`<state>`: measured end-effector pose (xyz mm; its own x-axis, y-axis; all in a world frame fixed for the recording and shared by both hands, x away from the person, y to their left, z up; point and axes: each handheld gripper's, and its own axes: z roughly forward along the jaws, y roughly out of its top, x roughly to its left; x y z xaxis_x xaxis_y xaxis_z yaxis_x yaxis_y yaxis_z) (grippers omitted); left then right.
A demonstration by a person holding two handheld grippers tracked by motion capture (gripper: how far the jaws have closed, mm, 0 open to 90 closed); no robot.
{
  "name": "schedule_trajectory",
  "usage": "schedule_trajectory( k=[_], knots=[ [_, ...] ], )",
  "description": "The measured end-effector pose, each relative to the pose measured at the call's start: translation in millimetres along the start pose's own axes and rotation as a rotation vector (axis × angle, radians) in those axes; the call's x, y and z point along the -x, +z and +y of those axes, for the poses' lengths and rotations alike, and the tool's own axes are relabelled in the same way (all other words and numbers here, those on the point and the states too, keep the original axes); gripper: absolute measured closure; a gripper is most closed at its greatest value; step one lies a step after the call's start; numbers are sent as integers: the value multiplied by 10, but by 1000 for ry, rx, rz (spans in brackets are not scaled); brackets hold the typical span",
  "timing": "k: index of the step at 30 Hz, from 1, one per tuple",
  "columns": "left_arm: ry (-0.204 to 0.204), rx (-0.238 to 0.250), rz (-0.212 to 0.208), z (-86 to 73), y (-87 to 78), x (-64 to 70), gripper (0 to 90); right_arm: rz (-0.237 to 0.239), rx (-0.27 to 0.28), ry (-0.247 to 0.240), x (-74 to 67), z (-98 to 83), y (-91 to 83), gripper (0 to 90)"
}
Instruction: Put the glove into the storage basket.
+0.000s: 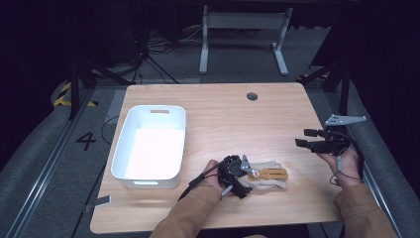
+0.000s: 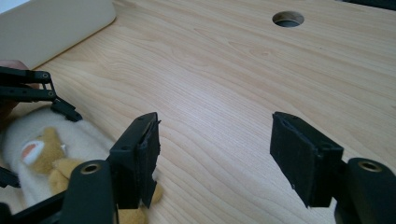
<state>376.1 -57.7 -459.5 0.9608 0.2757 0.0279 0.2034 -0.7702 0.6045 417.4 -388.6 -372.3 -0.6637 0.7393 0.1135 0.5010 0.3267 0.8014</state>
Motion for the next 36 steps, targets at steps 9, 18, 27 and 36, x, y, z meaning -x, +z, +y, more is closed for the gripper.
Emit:
schedule_trajectory(
  k=[9, 18, 27, 36],
  knots=[
    [-26, 16, -27, 33, 52, 15, 144, 18, 4, -26, -47, 10, 28, 334],
    [-56, 1, 1, 71, -1, 73, 384, 19, 6, -39, -69, 11, 26, 334],
    [-59, -46, 17, 124, -40, 132, 642, 18, 17, -51, -84, 10, 20, 334],
    [-91, -35, 24, 125, -79, 123, 685, 17, 15, -43, -53, -8, 25, 335]
  ],
)
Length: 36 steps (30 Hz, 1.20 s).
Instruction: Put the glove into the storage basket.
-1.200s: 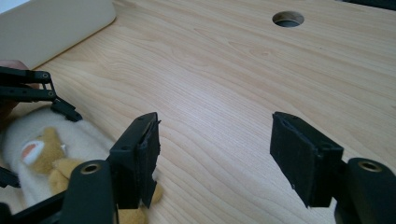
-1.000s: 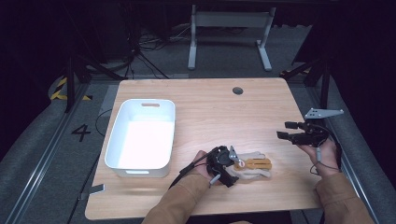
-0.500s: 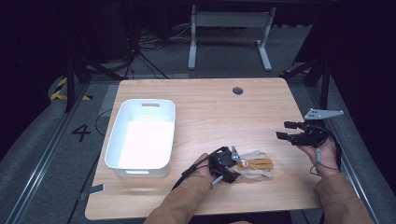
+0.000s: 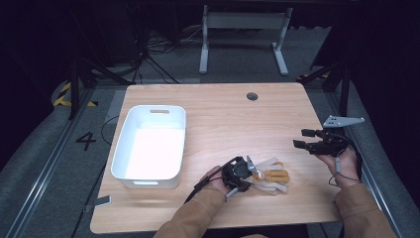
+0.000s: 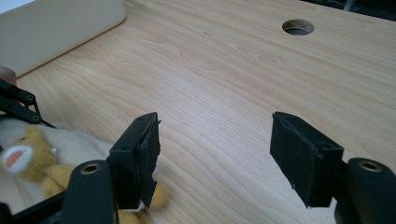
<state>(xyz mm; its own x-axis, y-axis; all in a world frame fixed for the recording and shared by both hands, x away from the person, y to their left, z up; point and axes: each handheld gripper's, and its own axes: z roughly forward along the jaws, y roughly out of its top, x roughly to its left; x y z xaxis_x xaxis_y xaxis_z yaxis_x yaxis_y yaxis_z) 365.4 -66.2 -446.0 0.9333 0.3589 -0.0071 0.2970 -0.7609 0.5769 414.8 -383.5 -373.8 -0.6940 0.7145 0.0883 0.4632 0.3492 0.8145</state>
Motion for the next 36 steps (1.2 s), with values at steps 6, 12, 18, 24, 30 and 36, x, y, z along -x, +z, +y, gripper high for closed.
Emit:
schedule_trajectory(
  k=[6, 12, 18, 24, 30, 36],
  knots=[
    [-47, 13, -35, 16, -67, -77, 694, -10, 4, 11, 34, -39, -43, 340],
    [-86, 36, -62, 67, -179, -90, 700, -18, 6, 10, 34, -41, -70, 343],
    [-71, 62, -89, 97, -329, -104, 699, -23, -4, 9, 43, -44, -57, 345],
    [-95, 69, -72, 148, -415, -89, 699, -25, -13, 8, 45, -44, -61, 348],
    [-111, 46, -63, 176, -483, -96, 703, -27, -18, 15, 61, -45, -65, 350],
    [-112, 49, -57, 212, -630, -95, 703, -38, -33, 25, 69, -39, -60, 375]
  ],
)
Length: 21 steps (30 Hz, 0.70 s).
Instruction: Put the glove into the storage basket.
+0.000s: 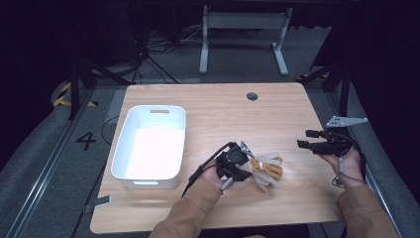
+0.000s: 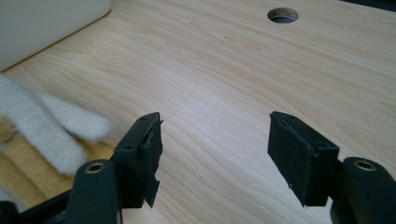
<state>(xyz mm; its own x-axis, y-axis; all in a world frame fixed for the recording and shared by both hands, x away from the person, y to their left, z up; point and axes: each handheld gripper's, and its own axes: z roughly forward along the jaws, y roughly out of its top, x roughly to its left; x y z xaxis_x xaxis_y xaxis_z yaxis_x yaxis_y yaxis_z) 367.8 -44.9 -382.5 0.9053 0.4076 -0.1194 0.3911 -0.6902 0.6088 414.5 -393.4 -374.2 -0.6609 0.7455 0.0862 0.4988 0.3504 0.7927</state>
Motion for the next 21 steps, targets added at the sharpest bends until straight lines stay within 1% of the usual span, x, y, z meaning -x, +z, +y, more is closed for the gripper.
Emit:
schedule_trajectory(
  k=[2, 3, 5, 9, 11, 13, 14, 15, 18, 21],
  knots=[
    [-4, -9, 6, 13, -43, -2, 702, -11, -26, 2, 10, -3, 14, 421],
    [-5, -12, 9, 22, -62, -9, 702, -19, -49, 6, 13, -4, 23, 471],
    [-7, -25, 17, 46, -98, -24, 702, -10, -92, 5, 30, -5, 45, 531],
    [-24, -37, 20, 90, -163, -41, 701, -17, -140, 27, 77, 1, 100, 607],
    [-32, -55, 28, 112, -193, -54, 701, -44, -167, 17, 86, 3, 140, 652],
    [-54, -66, 41, 127, -227, -74, 701, -71, -202, 24, 102, 7, 178, 674],
    [-66, -68, 42, 131, -245, -95, 701, -79, -217, 39, 113, 8, 196, 678],
    [-79, -73, 45, 135, -271, -121, 701, -81, -232, 43, 126, 9, 209, 679],
    [-107, -90, 58, 145, -331, -175, 701, -82, -263, 48, 162, 11, 249, 679],
    [-129, -105, 81, 161, -408, -209, 702, -64, -281, 46, 198, 30, 296, 684]
  ],
)
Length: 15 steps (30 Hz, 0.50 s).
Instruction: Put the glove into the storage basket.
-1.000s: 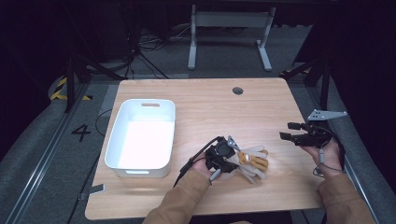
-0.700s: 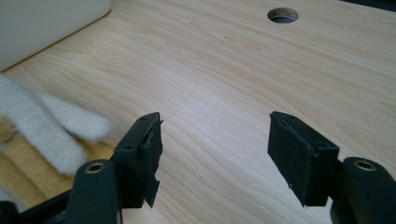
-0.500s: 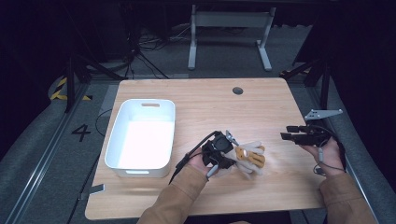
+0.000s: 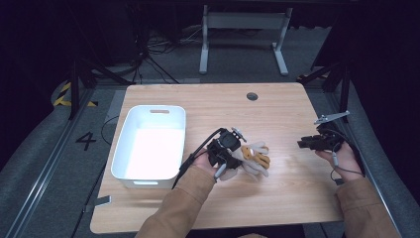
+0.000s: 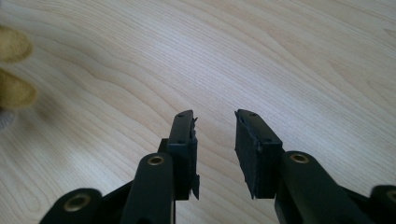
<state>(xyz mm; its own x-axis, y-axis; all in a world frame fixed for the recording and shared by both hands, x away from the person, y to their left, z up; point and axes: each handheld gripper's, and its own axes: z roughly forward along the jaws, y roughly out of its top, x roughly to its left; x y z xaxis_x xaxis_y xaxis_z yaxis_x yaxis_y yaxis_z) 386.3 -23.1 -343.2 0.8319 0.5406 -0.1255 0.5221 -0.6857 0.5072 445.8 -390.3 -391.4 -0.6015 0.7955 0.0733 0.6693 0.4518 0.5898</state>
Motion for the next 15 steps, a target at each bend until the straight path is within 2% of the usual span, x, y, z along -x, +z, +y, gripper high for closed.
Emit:
schedule_trajectory(
  k=[2, 4, 8, 13, 15],
  knots=[
    [-12, -3, 12, 4, -50, -22, 702, 28, -7, -1, 3, 32, 26, 743],
    [-32, -2, 17, 0, -87, -38, 702, 50, -13, -22, -7, 68, 49, 816],
    [-64, -16, 35, -19, -143, -83, 702, 58, -57, -47, -26, 176, 138, 879],
    [-97, -19, 48, -46, -239, -137, 702, 40, -99, -62, -20, 270, 266, 891],
    [-108, -24, 57, -57, -284, -160, 701, 48, -106, -63, -18, 295, 308, 891]
  ],
)
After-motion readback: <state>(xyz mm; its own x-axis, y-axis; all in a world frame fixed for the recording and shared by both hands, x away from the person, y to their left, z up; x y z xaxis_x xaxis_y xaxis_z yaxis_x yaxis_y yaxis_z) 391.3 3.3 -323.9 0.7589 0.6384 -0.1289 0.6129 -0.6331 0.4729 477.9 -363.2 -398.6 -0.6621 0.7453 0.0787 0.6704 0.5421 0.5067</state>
